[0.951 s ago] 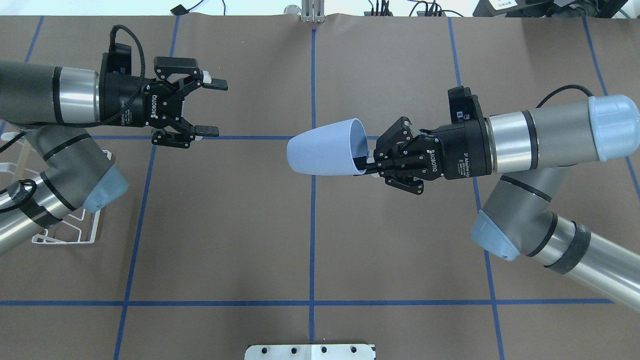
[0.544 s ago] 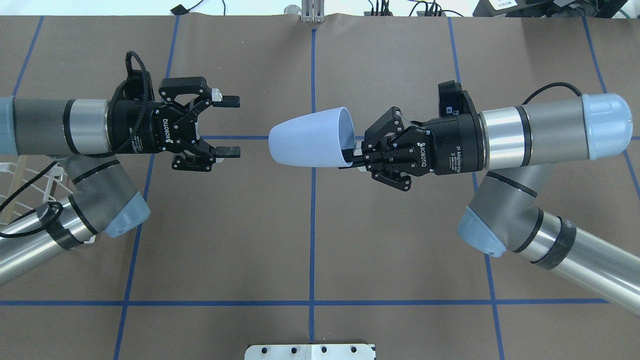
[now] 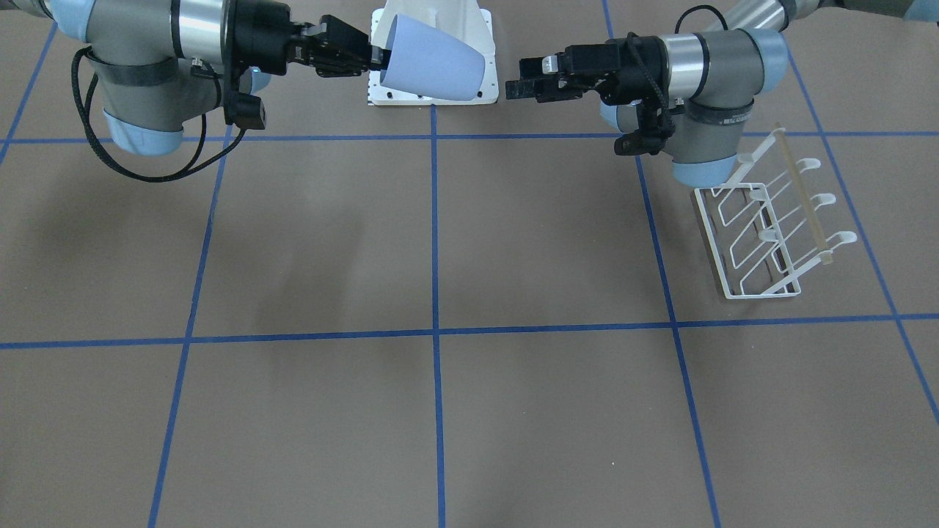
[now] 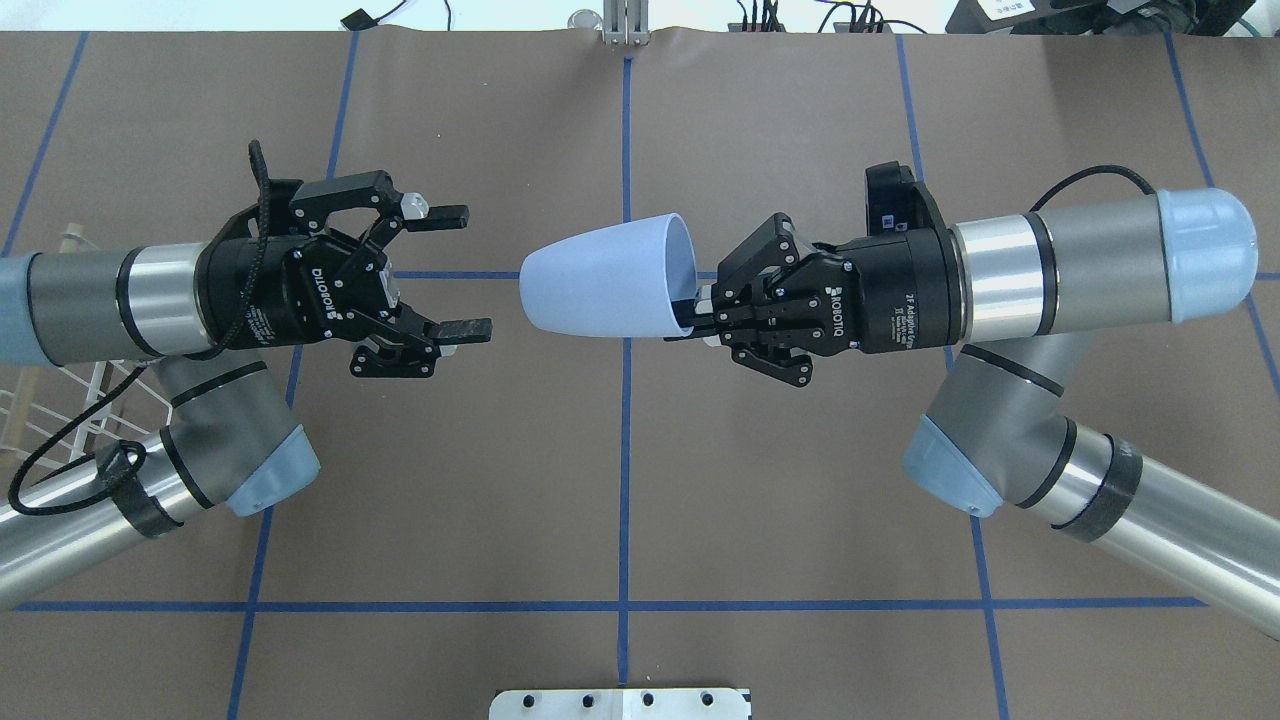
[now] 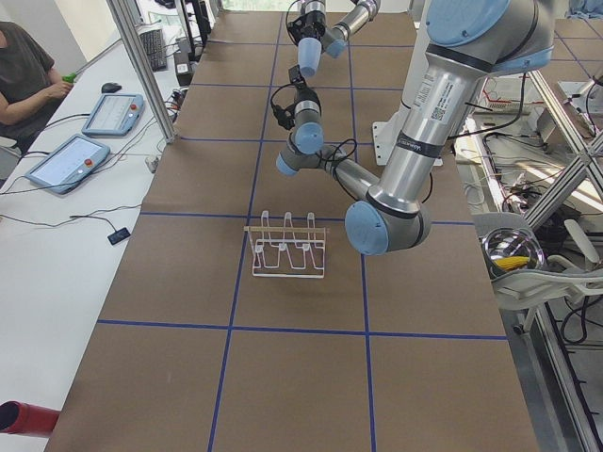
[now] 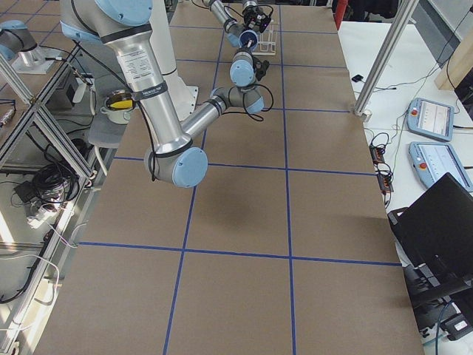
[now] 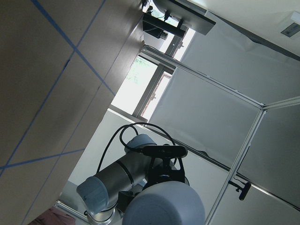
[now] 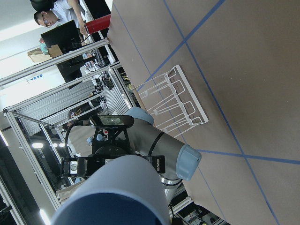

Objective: Hang cup on cup holder
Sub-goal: 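Carry the cup toward the center with the right gripper while the left gripper approaches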

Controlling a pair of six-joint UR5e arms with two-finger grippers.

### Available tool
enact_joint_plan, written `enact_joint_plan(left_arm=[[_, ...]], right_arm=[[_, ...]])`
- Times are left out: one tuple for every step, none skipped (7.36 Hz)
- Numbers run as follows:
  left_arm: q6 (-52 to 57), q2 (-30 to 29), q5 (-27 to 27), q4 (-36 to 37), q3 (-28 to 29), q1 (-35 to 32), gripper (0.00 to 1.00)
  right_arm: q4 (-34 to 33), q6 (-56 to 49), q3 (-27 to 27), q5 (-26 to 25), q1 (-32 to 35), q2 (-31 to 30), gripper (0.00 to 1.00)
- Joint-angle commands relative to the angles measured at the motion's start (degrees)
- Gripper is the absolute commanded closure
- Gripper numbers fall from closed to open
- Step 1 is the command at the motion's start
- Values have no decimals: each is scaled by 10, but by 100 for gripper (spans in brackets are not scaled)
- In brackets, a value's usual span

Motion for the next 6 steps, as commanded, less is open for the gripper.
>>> enact_joint_plan(left_arm=[[-14, -3, 2, -8, -4, 2, 2], [-14, -3, 2, -8, -4, 14, 2], [-14, -10, 3, -8, -5, 18, 2], [-15, -11, 3, -8, -7, 25, 2], [-35, -10, 3, -8, -15, 27, 2], [-46, -12, 3, -8, -20, 29, 3]], right_arm=[[16, 11, 0, -2, -4, 2, 100], [27, 11, -1, -2, -11, 2, 100], [29, 11, 0, -16, -23, 4, 100], [43, 11, 0, -30, -34, 4, 100], [45, 11, 0, -33, -38, 4, 100], [47, 11, 0, -33, -38, 4, 100]])
